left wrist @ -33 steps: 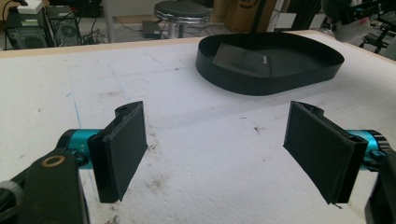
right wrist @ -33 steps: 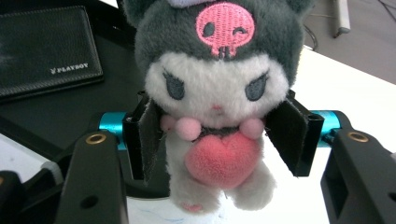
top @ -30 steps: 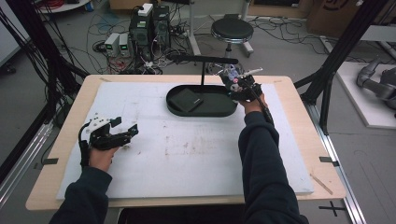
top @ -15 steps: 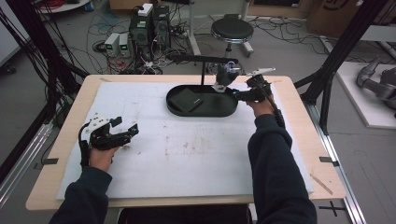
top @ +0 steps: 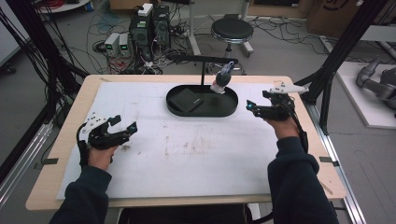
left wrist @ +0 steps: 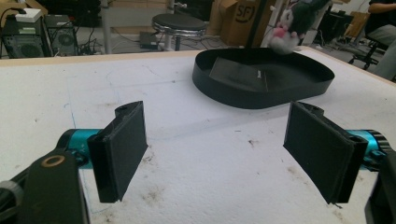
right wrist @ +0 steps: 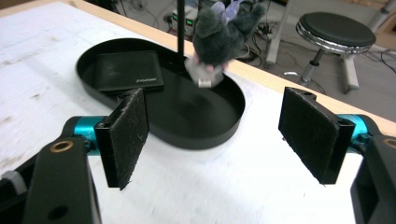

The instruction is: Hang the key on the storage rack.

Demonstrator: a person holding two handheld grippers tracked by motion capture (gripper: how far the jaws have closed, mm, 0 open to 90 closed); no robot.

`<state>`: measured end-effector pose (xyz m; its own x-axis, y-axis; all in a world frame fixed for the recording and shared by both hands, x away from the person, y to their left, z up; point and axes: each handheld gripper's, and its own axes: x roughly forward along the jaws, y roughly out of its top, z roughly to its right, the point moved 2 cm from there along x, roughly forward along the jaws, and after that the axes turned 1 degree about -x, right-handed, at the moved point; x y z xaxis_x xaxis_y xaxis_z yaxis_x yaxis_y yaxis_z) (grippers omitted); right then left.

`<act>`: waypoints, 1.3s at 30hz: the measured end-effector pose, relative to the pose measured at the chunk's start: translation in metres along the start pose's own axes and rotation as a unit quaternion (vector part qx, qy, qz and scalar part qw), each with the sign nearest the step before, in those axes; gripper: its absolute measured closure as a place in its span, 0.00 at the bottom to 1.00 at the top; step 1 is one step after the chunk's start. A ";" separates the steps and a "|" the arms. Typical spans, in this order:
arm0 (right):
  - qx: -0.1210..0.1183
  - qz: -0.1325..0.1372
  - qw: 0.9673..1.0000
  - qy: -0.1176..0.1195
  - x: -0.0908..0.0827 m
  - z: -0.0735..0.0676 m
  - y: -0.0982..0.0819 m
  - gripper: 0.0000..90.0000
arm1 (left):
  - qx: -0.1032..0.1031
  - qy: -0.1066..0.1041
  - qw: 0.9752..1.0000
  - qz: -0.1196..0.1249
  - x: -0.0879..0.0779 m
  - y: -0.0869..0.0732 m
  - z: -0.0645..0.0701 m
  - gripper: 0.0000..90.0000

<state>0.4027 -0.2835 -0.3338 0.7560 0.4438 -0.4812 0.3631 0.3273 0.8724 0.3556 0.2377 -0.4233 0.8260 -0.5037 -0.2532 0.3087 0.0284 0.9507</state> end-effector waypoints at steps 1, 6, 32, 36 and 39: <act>0.001 0.003 1.000 0.000 -0.003 -0.001 -0.005 0.27 | -0.001 -0.001 1.000 0.000 0.000 0.000 0.000 0.23; -0.011 0.004 1.000 -0.019 -0.018 -0.006 -0.046 0.24 | 0.006 -0.003 1.000 -0.004 0.003 0.000 0.003 0.23; -0.030 -0.023 0.998 -0.042 -0.019 -0.020 -0.096 0.23 | 0.026 -0.012 1.000 -0.011 0.006 -0.001 0.015 0.23; -0.030 -0.024 0.998 -0.045 -0.019 -0.020 -0.097 0.23 | 0.025 -0.012 1.000 -0.009 0.007 -0.001 0.015 0.23; -0.027 -0.023 0.998 -0.045 -0.019 -0.018 -0.099 0.23 | 0.022 -0.012 1.000 -0.009 0.007 -0.001 0.014 0.23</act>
<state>0.3426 -0.3093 -0.4120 0.7865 0.3507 -0.5084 0.3702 0.3913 0.8425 0.3541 0.2217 -0.4238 0.8089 -0.5240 -0.2666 0.3016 -0.0194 0.9532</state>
